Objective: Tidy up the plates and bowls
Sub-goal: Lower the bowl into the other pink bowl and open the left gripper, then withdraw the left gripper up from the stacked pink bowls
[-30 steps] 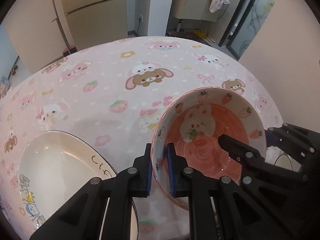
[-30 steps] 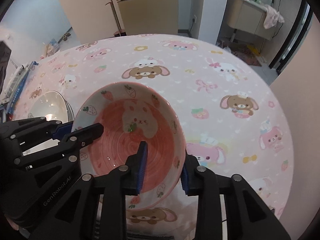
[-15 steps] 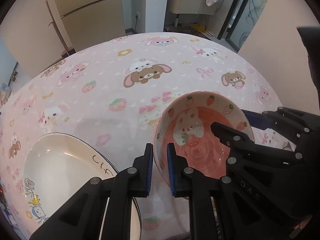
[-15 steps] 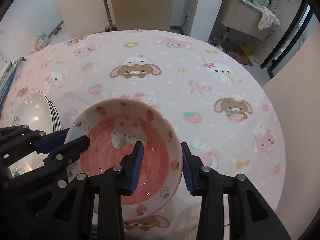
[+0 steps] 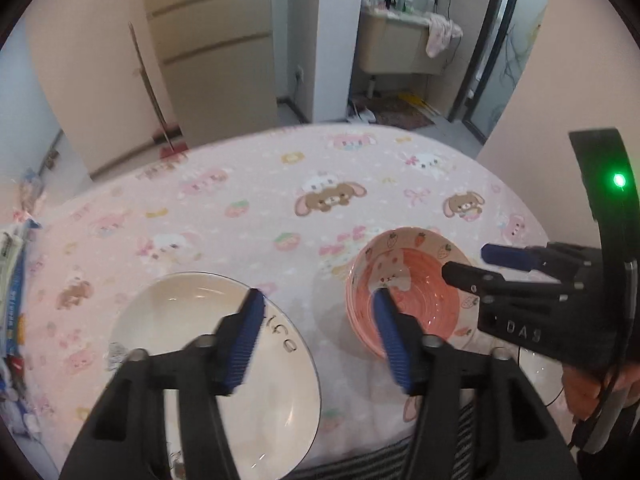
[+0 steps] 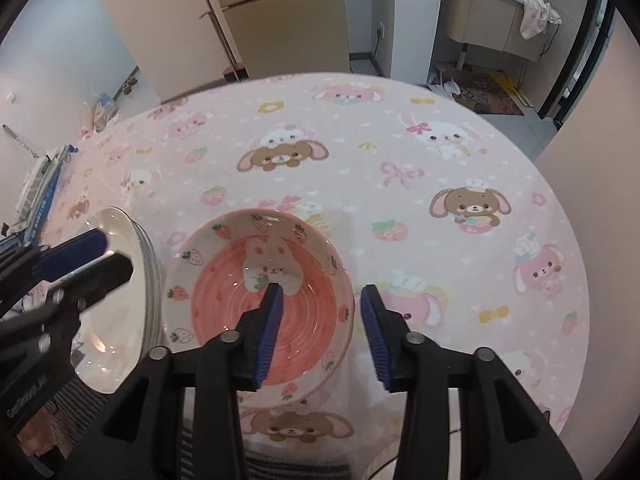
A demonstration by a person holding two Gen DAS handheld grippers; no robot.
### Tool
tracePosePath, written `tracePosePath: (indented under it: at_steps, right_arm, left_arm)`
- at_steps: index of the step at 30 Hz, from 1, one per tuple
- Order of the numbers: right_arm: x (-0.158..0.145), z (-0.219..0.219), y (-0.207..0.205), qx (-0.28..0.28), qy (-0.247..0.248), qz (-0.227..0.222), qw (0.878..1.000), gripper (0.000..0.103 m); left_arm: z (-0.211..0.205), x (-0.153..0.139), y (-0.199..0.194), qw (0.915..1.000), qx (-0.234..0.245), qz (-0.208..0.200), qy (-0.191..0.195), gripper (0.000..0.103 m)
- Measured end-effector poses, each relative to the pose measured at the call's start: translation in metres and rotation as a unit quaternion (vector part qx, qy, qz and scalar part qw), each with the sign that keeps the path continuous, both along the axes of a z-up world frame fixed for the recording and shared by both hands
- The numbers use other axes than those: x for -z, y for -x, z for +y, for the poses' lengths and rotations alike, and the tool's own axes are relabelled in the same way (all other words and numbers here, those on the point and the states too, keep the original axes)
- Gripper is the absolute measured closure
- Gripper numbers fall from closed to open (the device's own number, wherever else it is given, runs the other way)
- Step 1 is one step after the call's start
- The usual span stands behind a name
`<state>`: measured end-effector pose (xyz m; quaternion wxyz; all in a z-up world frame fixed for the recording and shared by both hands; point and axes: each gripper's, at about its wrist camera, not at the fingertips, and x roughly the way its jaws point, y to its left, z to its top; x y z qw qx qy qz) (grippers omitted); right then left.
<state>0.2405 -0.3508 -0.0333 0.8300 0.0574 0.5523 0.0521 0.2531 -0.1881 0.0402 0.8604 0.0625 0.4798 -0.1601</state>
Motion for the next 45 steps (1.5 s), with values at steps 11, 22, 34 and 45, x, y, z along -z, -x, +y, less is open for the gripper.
tracePosePath:
  at_steps: [11,22,34,45]
  right_arm:
    - [-0.059,0.006,0.026,0.002,-0.062,-0.084,0.995,0.021]
    - [-0.066,0.017,0.047,-0.035,-0.103,-0.085,0.99,0.019]
    - [-0.036,-0.055,0.106,0.041,-0.111,-0.054,0.992,0.019]
    - [-0.008,-0.113,0.159,0.109,-0.13,-0.044,0.985,0.021]
  left_arm:
    - [0.014,-0.071,0.086,0.9857,-0.001,-0.168,0.001,0.017]
    - [0.026,-0.076,0.111,0.9704,-0.037,-0.238,-0.018,0.017]
    - [0.033,-0.025,0.12,0.9853,-0.042,-0.165,0.009,0.017]
    - [0.005,0.002,0.134,0.9905,-0.019,-0.136,0.009,0.017]
